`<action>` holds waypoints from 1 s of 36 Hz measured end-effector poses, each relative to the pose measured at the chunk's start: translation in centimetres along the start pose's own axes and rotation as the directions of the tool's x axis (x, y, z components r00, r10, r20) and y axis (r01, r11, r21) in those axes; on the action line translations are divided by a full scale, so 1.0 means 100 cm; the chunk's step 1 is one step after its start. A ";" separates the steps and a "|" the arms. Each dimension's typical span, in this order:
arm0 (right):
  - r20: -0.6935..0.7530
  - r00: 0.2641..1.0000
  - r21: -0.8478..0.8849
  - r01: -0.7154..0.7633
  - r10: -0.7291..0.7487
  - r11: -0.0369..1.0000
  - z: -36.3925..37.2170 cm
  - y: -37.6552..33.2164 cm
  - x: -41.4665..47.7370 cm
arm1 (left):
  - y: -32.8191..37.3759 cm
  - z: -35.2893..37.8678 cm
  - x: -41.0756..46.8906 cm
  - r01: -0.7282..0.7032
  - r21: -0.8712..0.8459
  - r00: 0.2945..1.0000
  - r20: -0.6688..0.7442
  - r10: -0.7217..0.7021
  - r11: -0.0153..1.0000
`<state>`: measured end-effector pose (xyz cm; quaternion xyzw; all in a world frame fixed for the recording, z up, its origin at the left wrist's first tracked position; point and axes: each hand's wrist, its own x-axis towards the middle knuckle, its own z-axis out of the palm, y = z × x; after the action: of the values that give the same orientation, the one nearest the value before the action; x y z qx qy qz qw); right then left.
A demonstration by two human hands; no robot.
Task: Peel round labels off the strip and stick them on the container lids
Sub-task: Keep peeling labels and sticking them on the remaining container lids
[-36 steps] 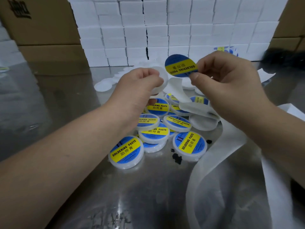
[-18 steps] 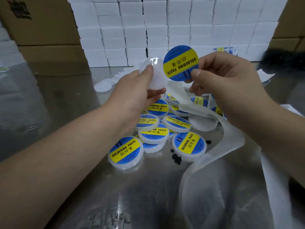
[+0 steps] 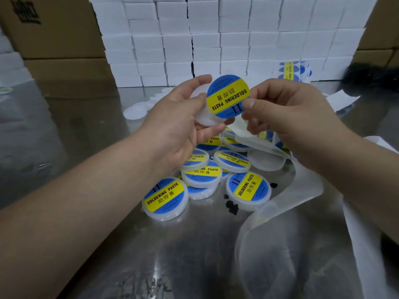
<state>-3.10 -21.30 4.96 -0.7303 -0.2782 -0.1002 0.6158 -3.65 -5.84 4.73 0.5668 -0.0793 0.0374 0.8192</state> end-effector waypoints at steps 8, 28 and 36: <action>0.021 1.000 0.055 -0.015 0.014 0.998 0.000 -0.002 0.000 | -0.003 -0.001 0.000 0.026 -0.039 0.998 0.051 -0.024 0.999; 0.023 0.996 -0.018 0.085 -0.084 0.996 -0.001 -0.004 -0.001 | -0.005 0.000 -0.002 0.104 -0.021 0.993 0.060 -0.102 0.994; 0.056 0.996 -0.052 0.070 -0.067 0.996 0.000 -0.003 -0.002 | -0.003 0.002 -0.005 0.110 -0.029 0.985 0.134 -0.105 0.993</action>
<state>-3.40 -21.36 5.13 -0.7393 -0.3167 -0.1088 0.5841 -4.12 -6.07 4.43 0.5564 -0.1035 -0.0461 0.8231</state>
